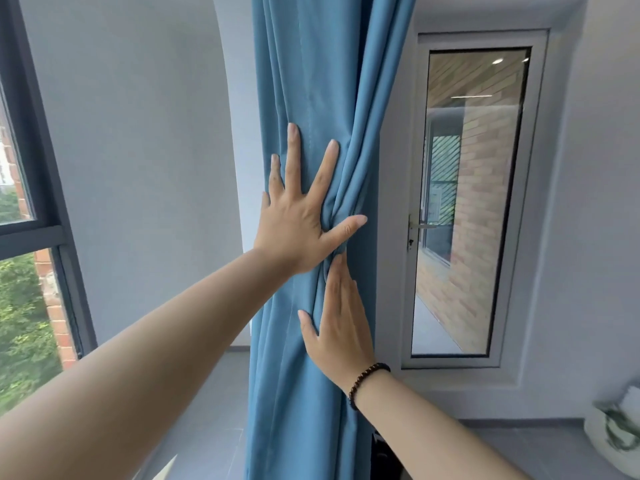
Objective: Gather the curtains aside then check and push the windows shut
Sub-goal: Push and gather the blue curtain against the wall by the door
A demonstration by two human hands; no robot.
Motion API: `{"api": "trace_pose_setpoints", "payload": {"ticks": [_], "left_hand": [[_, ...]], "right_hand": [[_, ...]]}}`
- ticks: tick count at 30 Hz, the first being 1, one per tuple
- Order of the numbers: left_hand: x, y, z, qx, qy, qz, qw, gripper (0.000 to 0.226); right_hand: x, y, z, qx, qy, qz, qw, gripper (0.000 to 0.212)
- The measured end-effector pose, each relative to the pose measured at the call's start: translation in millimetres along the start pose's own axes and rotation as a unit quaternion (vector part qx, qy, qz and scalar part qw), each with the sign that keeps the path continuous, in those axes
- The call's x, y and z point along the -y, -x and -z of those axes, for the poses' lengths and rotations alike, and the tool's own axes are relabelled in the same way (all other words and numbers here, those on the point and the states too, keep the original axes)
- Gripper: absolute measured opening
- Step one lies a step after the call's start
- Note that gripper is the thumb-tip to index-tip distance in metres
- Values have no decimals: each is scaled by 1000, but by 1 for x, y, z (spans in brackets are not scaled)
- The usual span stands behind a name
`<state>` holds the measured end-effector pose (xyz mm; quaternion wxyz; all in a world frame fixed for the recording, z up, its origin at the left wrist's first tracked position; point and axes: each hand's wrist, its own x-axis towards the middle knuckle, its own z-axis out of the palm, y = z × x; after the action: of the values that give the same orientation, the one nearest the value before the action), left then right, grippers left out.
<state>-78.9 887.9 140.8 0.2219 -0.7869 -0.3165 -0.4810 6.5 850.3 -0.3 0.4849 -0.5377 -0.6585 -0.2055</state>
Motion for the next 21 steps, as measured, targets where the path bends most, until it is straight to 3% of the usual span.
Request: {"api": "trace_pose_setpoints", "payload": {"ticks": [3, 7, 12, 16, 21], "left_hand": [[4, -10, -15, -6, -7, -2, 1000, 91], [13, -22, -36, -16, -21, -7, 1000, 91], [11, -35, -69, 0, -33, 5, 999, 90], [16, -51, -99, -22, -29, -17, 999, 88], [25, -69, -129, -31, -6, -17, 999, 90]], "right_hand": [[-25, 3, -3, 34, 28, 43, 998, 87], [-57, -5, 1, 48, 7, 57, 997, 95], [-80, -31, -10, 17, -20, -48, 999, 115], [-103, -67, -22, -28, -149, -202, 968, 133], [-144, -96, -34, 41, -269, -213, 938, 129]]}}
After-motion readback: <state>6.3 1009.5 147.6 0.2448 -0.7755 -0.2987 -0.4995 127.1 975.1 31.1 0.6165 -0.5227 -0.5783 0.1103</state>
